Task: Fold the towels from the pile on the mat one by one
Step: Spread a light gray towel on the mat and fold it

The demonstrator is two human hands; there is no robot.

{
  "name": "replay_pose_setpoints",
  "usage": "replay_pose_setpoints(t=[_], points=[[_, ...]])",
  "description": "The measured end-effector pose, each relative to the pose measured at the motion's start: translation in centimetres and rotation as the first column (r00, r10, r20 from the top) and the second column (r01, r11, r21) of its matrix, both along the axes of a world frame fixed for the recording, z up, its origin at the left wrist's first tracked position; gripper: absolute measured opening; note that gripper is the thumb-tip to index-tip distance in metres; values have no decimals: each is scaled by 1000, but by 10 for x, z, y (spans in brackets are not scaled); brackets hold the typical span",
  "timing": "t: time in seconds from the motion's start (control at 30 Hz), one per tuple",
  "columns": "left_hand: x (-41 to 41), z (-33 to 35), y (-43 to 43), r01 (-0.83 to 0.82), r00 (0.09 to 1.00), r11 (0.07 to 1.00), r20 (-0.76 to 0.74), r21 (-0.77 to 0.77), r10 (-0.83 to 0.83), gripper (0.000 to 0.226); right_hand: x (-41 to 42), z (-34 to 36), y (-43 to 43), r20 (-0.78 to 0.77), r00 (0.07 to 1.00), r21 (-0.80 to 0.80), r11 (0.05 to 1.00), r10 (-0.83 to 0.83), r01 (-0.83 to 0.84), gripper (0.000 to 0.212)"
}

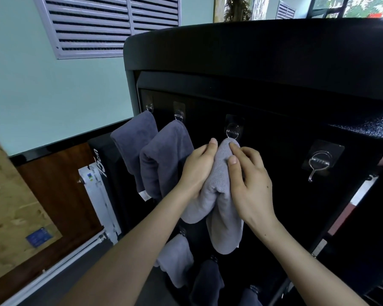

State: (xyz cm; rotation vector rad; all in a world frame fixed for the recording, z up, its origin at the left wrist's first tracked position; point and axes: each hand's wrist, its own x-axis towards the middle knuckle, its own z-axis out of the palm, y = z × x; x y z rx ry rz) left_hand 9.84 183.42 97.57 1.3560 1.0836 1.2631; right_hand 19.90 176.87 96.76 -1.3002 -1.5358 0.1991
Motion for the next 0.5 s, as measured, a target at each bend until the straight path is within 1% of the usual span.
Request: replay_pose_setpoints(t=[0.07,0.1,0.17,0.2,0.23,0.37,0.5], points=[[-1,0,-2,91,994,994,74,-67,-86,38,0,1,-1,24,1000,9,1000,-9,9,50],[-2,1,-4,93,994,992,73,-87,-86,37,0,3,-1,35,999,7,1000,-5,5,51],[-4,5,-8,30,996,997,83,-74,-24,39,2,8,-3,50,999,7,1000,8,-8,51],[-5,7,-8,-4,997,998,72,-57,8,40,3,9,-4,56,998,6,1000,16,-16,51],[-7,9,-11,-19,999,999,27,-43,20,40,5,11,-5,59,998,-3,1000,24,-24,51],[-22,13,-23,2,989,1000,-149,7,0,42,8,17,-10,89,996,10,1000,23,-24,52],[-34,15,-44,-79,986,992,-141,94,92,25,8,22,-15,135,991,59,998,5,-13,52]])
